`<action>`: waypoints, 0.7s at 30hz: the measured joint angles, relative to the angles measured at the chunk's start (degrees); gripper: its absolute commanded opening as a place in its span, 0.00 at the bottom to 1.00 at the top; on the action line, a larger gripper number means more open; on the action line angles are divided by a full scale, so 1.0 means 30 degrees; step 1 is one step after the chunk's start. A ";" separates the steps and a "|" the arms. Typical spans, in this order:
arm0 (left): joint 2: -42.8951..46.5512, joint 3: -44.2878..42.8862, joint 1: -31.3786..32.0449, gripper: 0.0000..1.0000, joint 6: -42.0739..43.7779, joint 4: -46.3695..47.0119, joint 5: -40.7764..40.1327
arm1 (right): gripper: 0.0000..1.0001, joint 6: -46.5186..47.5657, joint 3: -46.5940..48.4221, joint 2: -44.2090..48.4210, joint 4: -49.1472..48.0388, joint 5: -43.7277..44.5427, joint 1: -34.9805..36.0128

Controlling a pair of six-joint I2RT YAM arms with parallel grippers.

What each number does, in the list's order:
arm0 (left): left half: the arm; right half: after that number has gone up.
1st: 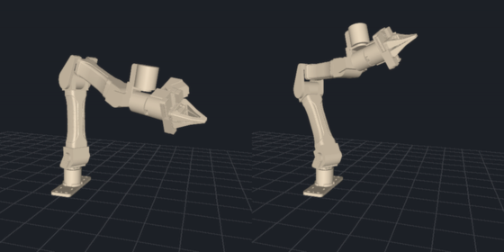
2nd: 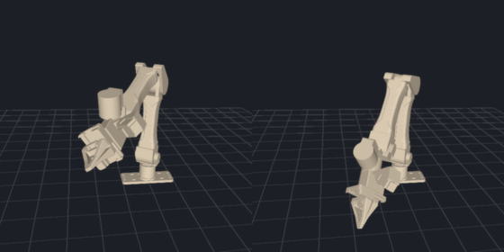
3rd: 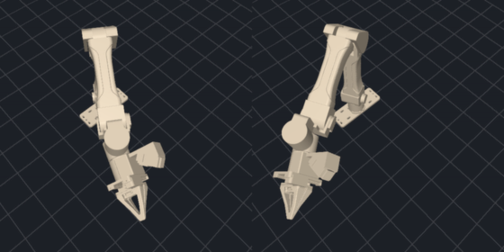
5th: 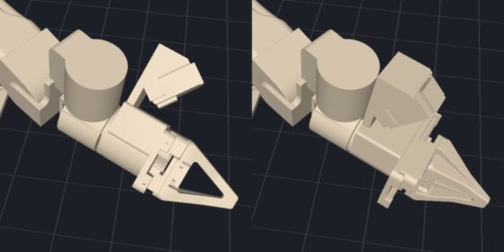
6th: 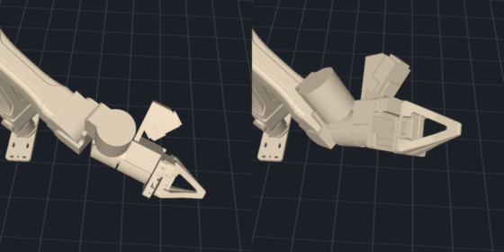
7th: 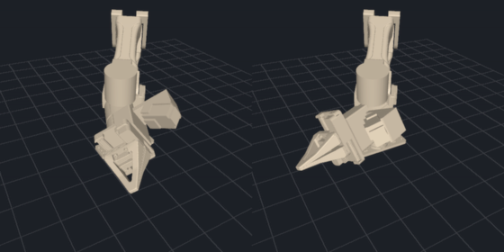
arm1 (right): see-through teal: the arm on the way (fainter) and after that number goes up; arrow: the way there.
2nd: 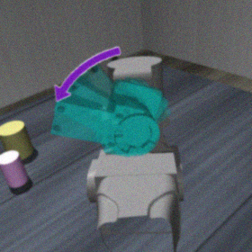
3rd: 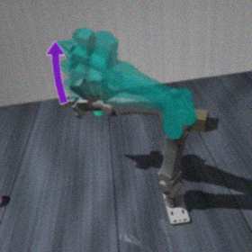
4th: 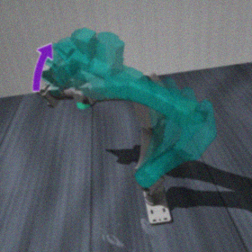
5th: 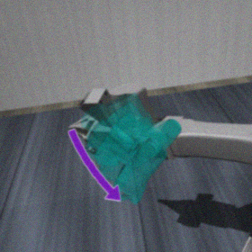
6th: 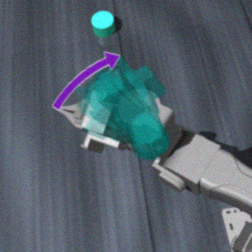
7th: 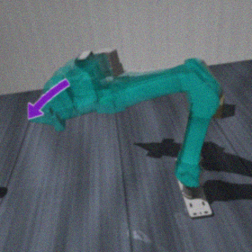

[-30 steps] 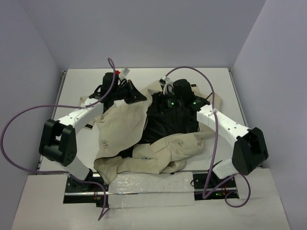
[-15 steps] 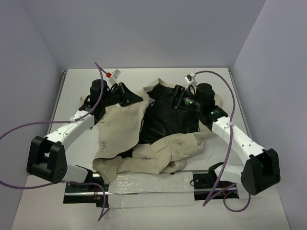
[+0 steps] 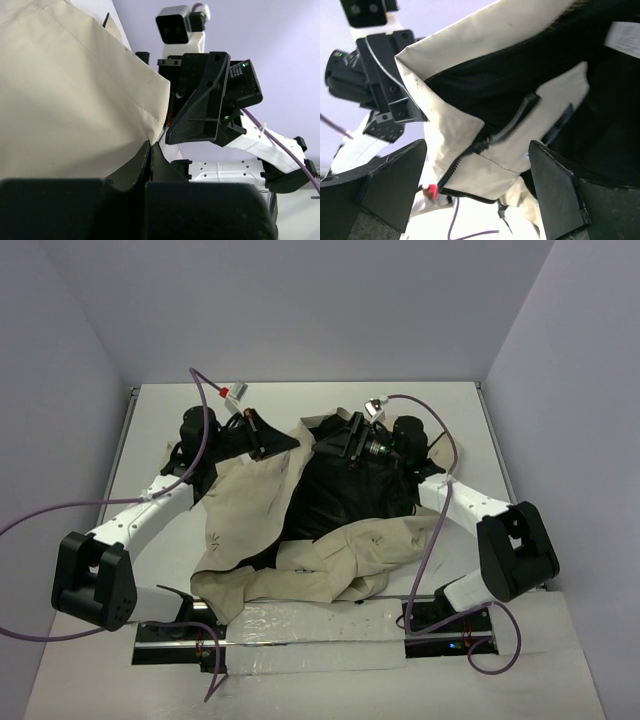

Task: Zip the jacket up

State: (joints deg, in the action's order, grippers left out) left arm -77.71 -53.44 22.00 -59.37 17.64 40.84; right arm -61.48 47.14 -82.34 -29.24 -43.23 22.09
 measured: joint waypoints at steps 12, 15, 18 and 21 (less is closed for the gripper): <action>0.0319 -0.0020 -0.0007 0.00 -0.0347 0.0308 0.0132 | 0.91 -0.5430 0.0009 -0.3284 -0.8518 -0.1381 0.0703; 0.0385 -0.0020 -0.0007 0.00 -0.0202 0.0284 0.0132 | 0.90 -0.7212 -0.0305 -0.3541 -1.1436 -0.1453 0.0718; 0.0383 -0.0020 -0.0015 0.00 -0.0037 0.0172 0.0132 | 0.88 -0.9202 -0.0992 -0.3781 -1.3396 -0.1264 0.0718; 0.0378 -0.0020 -0.0015 0.00 0.0135 -0.0121 0.0109 | 0.85 -1.1037 -0.1620 -0.4629 -1.4339 -0.0794 0.0718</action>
State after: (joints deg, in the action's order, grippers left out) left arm -76.58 -53.49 21.96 -58.96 17.28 41.17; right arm -94.59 42.28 -96.23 -72.26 -45.61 24.25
